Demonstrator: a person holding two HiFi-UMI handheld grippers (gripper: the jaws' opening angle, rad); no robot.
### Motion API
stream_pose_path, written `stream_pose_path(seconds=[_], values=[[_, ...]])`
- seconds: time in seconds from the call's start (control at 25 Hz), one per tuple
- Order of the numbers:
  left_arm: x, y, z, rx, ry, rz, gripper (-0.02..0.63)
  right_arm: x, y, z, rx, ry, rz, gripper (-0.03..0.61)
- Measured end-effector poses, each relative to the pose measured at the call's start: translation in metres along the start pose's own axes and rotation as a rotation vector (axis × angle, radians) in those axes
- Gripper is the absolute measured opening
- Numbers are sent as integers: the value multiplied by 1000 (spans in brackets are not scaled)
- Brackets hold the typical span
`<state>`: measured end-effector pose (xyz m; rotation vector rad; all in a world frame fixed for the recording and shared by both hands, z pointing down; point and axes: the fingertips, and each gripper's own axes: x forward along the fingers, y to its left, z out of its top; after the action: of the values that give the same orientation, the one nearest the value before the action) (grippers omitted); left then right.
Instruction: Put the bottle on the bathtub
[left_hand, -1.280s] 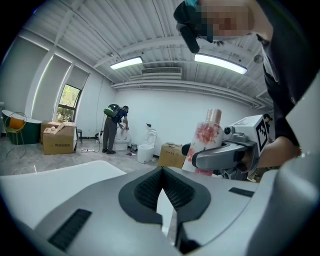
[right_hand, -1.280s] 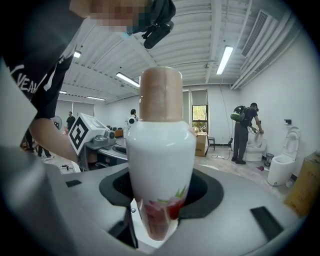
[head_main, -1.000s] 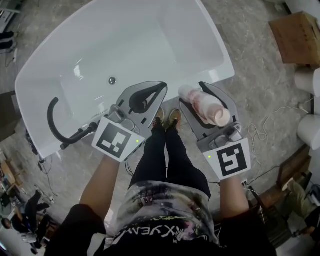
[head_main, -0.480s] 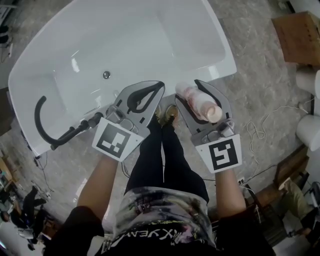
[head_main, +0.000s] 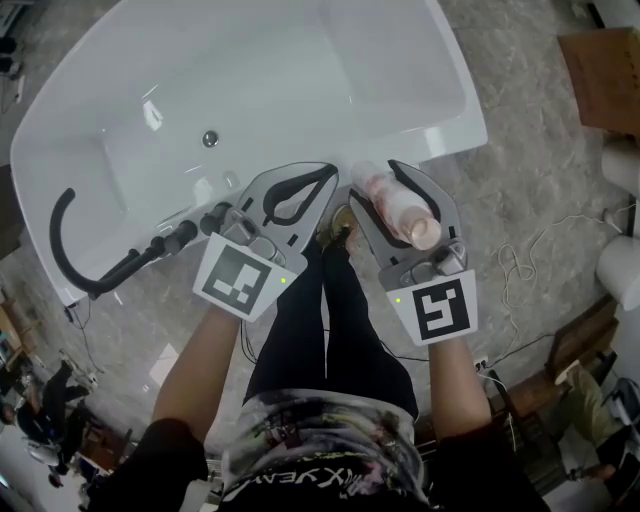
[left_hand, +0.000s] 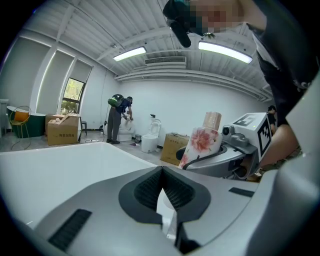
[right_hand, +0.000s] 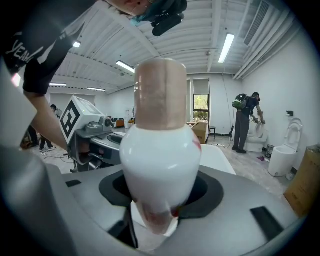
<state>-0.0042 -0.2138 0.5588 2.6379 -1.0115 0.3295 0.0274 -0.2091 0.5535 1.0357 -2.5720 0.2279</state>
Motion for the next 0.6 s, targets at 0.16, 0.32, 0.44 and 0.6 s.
stream_pose_path(seconds=[0.16, 0.32, 0.44, 0.6], values=[[5, -4, -18, -4, 11, 5, 10, 3, -1, -25, -4, 22, -2, 222], [8, -6, -32, -5, 18, 15, 11, 7, -3, -49, -2, 41, -4, 222], [8, -4, -42, -8, 16, 31, 11, 12, -4, -62, -13, 35, -4, 222], [10, -2, -56, 1, 33, 40, 9, 17, -7, -75, -7, 37, -14, 222]])
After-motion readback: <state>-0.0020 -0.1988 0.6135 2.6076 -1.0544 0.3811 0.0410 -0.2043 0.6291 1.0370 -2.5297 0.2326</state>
